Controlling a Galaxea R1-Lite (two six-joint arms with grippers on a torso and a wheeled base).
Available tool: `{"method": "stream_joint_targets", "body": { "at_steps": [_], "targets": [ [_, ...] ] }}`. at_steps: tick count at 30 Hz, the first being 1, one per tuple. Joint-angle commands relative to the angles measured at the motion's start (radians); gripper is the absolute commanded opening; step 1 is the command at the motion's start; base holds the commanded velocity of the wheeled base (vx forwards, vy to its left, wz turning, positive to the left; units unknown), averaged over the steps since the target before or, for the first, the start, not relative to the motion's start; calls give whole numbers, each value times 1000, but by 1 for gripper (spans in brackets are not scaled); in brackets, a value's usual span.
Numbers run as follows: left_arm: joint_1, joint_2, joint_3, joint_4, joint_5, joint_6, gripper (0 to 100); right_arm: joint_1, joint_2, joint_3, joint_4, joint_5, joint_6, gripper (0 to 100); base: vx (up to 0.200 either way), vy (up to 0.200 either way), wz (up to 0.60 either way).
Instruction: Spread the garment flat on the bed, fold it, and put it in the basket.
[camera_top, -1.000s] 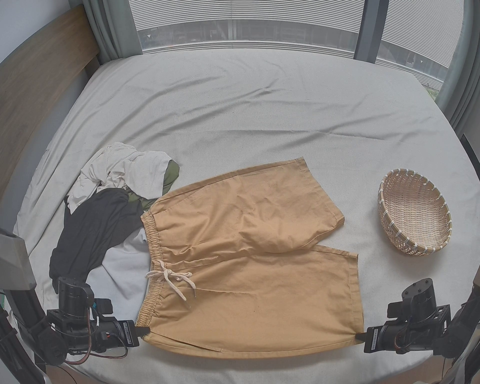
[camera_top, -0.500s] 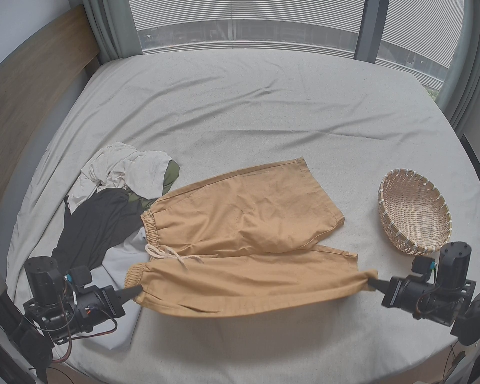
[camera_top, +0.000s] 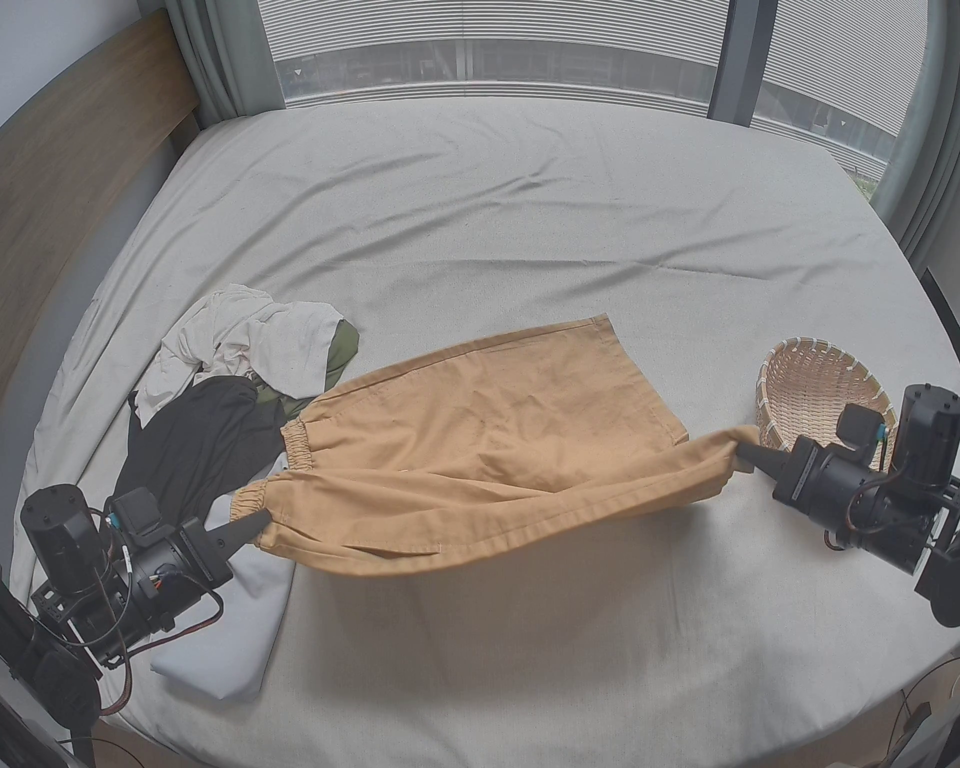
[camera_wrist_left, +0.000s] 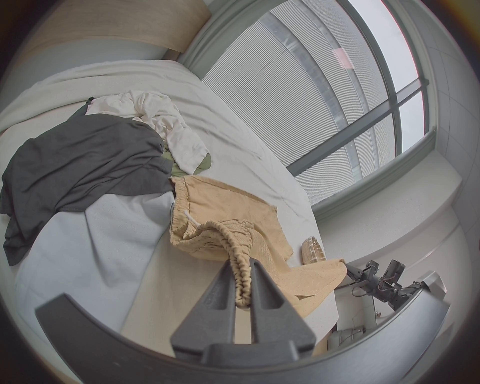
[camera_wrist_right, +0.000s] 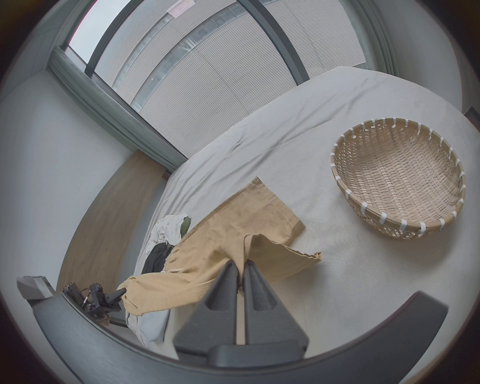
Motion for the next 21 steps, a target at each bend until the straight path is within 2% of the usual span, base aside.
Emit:
{"method": "stream_joint_targets", "body": {
  "at_steps": [1, 5, 11, 21],
  "targets": [
    [2, 32, -63, -2, 46, -37, 0, -23, 40, -93, 28, 25, 6, 0, 0, 0, 0],
    [2, 66, -94, -2, 86, -54, 0, -53, 95, -145, 28, 37, 6, 0, 0, 0, 0],
    [2, 118, -119, -2, 100, -58, 0, -95, 197, -249, 26, 71, 6, 0, 0, 0, 0],
    [2, 147, -154, -2, 118, -86, 0, -90, 295, -415, 29, 99, 7, 0, 0, 0, 0]
  ]
}}
